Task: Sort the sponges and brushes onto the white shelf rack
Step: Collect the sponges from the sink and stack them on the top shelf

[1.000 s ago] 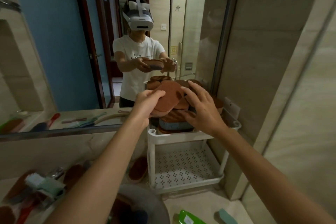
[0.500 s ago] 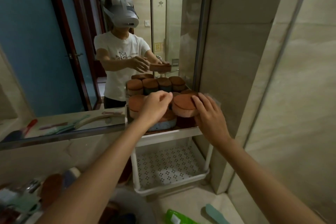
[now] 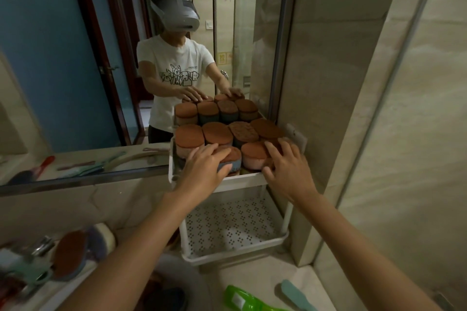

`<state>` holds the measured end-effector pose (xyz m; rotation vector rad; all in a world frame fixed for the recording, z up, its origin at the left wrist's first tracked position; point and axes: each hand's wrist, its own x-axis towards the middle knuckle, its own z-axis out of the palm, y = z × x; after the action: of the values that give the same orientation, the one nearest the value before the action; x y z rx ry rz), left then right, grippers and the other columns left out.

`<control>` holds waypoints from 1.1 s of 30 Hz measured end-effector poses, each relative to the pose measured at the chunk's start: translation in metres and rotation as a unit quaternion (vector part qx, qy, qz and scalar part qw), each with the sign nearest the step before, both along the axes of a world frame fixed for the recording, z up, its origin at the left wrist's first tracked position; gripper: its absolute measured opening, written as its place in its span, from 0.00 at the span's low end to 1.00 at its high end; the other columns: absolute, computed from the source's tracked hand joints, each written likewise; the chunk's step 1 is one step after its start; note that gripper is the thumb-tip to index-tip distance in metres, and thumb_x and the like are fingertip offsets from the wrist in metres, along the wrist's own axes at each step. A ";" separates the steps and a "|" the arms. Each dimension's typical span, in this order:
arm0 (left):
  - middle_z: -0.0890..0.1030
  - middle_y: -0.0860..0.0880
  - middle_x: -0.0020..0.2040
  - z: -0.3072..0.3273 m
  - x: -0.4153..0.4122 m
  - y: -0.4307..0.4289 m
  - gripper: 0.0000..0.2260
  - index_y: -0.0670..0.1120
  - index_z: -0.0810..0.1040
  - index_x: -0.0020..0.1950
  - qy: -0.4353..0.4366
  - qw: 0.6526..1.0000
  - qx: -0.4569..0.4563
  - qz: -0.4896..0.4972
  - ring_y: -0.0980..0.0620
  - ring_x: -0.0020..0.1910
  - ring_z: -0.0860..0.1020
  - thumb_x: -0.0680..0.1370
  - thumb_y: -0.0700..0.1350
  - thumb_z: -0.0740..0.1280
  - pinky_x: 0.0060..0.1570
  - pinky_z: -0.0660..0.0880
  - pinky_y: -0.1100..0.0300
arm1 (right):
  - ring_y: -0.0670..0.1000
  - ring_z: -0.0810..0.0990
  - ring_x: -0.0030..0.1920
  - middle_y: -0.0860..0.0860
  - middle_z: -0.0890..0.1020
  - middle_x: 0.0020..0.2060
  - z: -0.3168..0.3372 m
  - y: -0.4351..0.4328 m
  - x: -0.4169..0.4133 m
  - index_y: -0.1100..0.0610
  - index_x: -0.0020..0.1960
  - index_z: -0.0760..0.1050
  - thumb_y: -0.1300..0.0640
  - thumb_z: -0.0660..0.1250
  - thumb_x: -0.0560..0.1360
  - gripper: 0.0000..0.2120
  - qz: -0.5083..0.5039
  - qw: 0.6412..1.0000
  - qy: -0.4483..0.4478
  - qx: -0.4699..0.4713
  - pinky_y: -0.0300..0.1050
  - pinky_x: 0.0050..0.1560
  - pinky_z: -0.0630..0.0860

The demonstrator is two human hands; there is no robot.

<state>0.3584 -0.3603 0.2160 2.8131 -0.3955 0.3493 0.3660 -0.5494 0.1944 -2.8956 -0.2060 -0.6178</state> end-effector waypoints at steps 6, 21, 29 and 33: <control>0.55 0.48 0.78 -0.006 -0.001 0.000 0.22 0.52 0.57 0.76 -0.010 0.999 0.044 -0.003 0.51 0.77 0.52 0.82 0.52 0.53 0.73 0.47 0.59 | 0.63 0.74 0.61 0.61 0.77 0.61 -0.014 0.008 0.002 0.53 0.65 0.73 0.43 0.49 0.72 0.28 0.002 0.998 -0.064 -0.020 0.64 0.65 0.64; 0.76 0.49 0.58 0.004 -0.045 0.024 0.13 0.44 0.77 0.62 -0.136 0.961 -0.229 0.078 0.58 0.54 0.71 0.80 0.42 0.58 0.52 0.63 0.70 | 0.54 0.71 0.60 0.63 0.76 0.57 -0.036 0.082 -0.037 0.63 0.58 0.71 0.61 0.57 0.73 0.15 0.233 0.929 -0.224 0.181 0.47 0.62 0.70; 0.82 0.43 0.51 -0.086 -0.126 0.120 0.10 0.42 0.80 0.56 -0.028 0.913 -0.299 0.276 0.47 0.51 0.79 0.77 0.39 0.62 0.48 0.69 0.63 | 0.59 0.79 0.40 0.60 0.79 0.44 -0.093 0.183 -0.089 0.64 0.49 0.76 0.58 0.55 0.70 0.15 0.339 0.911 -0.006 0.235 0.45 0.42 0.73; 0.82 0.42 0.55 -0.139 -0.169 0.182 0.11 0.40 0.79 0.57 0.059 0.856 -0.343 0.383 0.44 0.55 0.79 0.77 0.38 0.61 0.52 0.71 0.61 | 0.61 0.79 0.49 0.61 0.79 0.50 -0.129 0.243 -0.118 0.63 0.57 0.74 0.57 0.56 0.71 0.19 0.339 0.909 0.094 0.221 0.47 0.49 0.73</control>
<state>0.1891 -0.1783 0.0765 2.1219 0.7667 0.3687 0.2476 -0.3065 0.0658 -2.2082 -0.8691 -0.2128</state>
